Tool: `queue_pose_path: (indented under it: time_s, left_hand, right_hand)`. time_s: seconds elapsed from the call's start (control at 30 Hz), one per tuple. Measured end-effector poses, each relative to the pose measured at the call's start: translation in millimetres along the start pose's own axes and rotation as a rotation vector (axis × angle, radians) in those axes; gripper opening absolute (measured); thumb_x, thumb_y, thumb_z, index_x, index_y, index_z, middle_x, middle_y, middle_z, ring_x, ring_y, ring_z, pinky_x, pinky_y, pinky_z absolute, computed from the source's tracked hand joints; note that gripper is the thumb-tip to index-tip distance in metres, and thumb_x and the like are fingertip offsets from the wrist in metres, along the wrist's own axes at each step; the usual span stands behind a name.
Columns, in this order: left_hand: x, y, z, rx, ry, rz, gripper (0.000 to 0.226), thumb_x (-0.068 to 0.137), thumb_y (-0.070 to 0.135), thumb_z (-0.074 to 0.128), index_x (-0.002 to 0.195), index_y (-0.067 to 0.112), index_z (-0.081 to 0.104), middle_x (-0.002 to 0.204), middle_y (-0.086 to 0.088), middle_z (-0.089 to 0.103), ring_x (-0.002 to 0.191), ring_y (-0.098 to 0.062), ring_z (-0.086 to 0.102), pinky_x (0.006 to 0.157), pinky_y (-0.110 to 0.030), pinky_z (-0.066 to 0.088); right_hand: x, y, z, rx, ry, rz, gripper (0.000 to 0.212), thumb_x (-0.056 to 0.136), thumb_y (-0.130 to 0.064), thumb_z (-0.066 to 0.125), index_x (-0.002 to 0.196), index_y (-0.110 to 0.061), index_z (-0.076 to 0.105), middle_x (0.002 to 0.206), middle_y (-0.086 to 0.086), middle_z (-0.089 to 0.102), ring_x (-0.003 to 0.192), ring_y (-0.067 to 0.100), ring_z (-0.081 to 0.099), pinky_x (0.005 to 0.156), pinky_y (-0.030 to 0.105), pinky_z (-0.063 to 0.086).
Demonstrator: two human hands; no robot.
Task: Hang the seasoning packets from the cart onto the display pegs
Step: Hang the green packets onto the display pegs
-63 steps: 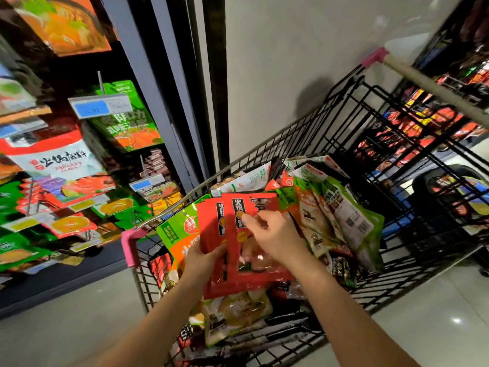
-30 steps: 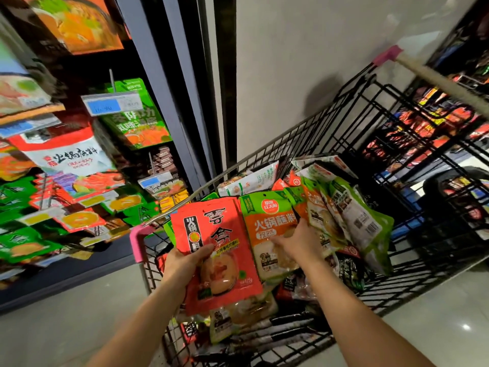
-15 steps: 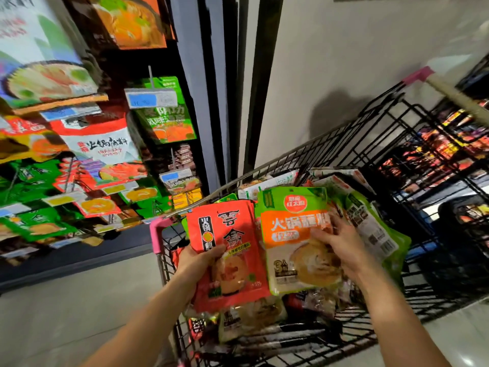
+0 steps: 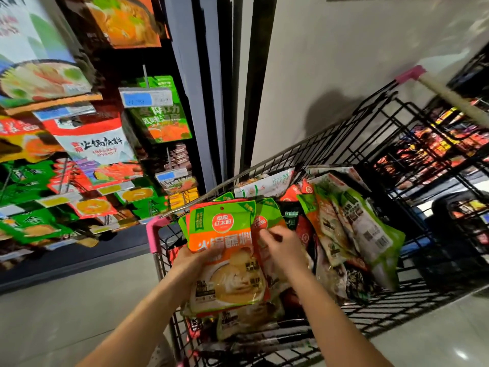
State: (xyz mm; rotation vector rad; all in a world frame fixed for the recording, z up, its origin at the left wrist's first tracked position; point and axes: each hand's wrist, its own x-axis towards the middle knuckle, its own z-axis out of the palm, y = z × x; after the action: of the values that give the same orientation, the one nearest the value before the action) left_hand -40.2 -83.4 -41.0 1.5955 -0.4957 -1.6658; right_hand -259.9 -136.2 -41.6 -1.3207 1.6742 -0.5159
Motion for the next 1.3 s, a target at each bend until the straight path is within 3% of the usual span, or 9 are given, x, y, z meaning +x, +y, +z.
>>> queue_pose_path:
  time_s: [0.17,0.3,0.53,0.63,0.73,0.83,1.0,1.1,1.3]
  left_hand:
    - [-10,-1,-13,-0.014,-0.064,0.023,0.047,0.082,0.020,0.081,0.124,0.006,0.065,0.111,-0.017,0.076,0.098,-0.039,0.074,0.090,-0.050,0.058]
    - [-12,-5,-29,-0.022,-0.043,0.070,0.058,0.076,0.024,0.089,0.127,0.009,0.066,0.116,-0.012,0.075,0.107,-0.032,0.073,0.103,-0.052,0.051]
    - [-13,0,-33,-0.042,-0.051,0.105,0.055,0.079,0.015,0.085,0.130,0.012,0.064,0.119,-0.008,0.075,0.111,-0.024,0.071,0.108,-0.051,0.047]
    - [-14,5,-28,-0.045,-0.016,0.120,0.050,0.079,0.012,0.082,0.127,0.010,0.066,0.114,-0.006,0.076,0.106,-0.022,0.073,0.104,-0.047,0.050]
    - [-15,4,-24,-0.038,0.012,0.133,0.047,0.080,0.013,0.082,0.124,0.010,0.067,0.111,-0.005,0.077,0.103,-0.021,0.074,0.096,-0.040,0.054]
    - [-13,2,-23,-0.062,0.034,0.116,0.053,0.076,0.014,0.086,0.125,0.008,0.067,0.114,-0.008,0.076,0.107,-0.027,0.073,0.096,-0.044,0.055]
    - [-11,3,-27,-0.226,0.065,-0.036,0.040,0.089,0.035,0.076,0.117,0.007,0.069,0.109,-0.018,0.076,0.090,-0.030,0.076,0.073,-0.038,0.063]
    - [-13,-1,-31,-0.169,-0.004,0.048,0.079,0.065,0.061,0.088,0.125,0.014,0.068,0.117,-0.013,0.075,0.107,-0.029,0.073,0.098,-0.043,0.054]
    - [0,-13,-28,-0.029,0.069,0.168,0.100,0.036,0.034,0.102,0.124,0.009,0.062,0.109,-0.008,0.077,0.102,-0.027,0.074,0.099,-0.052,0.055]
  right_hand:
    - [42,25,-33,-0.339,-0.035,0.148,0.081,0.083,-0.052,0.079,0.143,-0.008,0.048,0.139,0.010,0.056,0.133,0.034,0.053,0.104,0.045,0.049]
    - [56,35,-22,-0.510,-0.072,0.182,0.100,0.057,-0.072,0.087,0.130,-0.010,0.054,0.125,0.011,0.062,0.119,0.034,0.060,0.097,0.045,0.053]
    - [30,36,-51,-0.059,-0.095,0.173,0.021,0.084,-0.019,0.085,0.098,-0.014,0.070,0.102,0.006,0.076,0.079,0.009,0.066,0.062,0.018,0.052]
    - [20,24,-82,0.020,0.033,0.049,0.025,0.085,-0.011,0.083,0.100,-0.020,0.065,0.103,0.006,0.074,0.078,0.008,0.064,0.060,0.015,0.051]
    - [9,1,-110,0.148,0.051,-0.029,0.035,0.076,-0.020,0.090,0.104,-0.026,0.069,0.108,0.005,0.077,0.090,0.021,0.075,0.081,0.040,0.062]
    - [-2,-25,-92,0.231,-0.095,-0.074,0.026,0.082,-0.004,0.082,0.097,-0.022,0.071,0.087,-0.005,0.079,0.072,0.005,0.075,0.064,0.024,0.058]
    - [-4,-33,-4,0.194,-0.111,-0.105,0.028,0.085,0.001,0.080,0.104,-0.018,0.070,0.094,-0.009,0.076,0.090,0.017,0.074,0.076,0.030,0.058]
    - [-4,-30,35,0.204,0.007,-0.095,0.027,0.084,-0.008,0.083,0.107,-0.017,0.071,0.096,-0.009,0.075,0.093,0.014,0.073,0.083,0.035,0.058]
    - [-11,-39,64,0.228,0.045,-0.140,0.012,0.090,-0.020,0.079,0.090,-0.011,0.071,0.084,0.002,0.074,0.076,0.013,0.068,0.069,0.030,0.053]
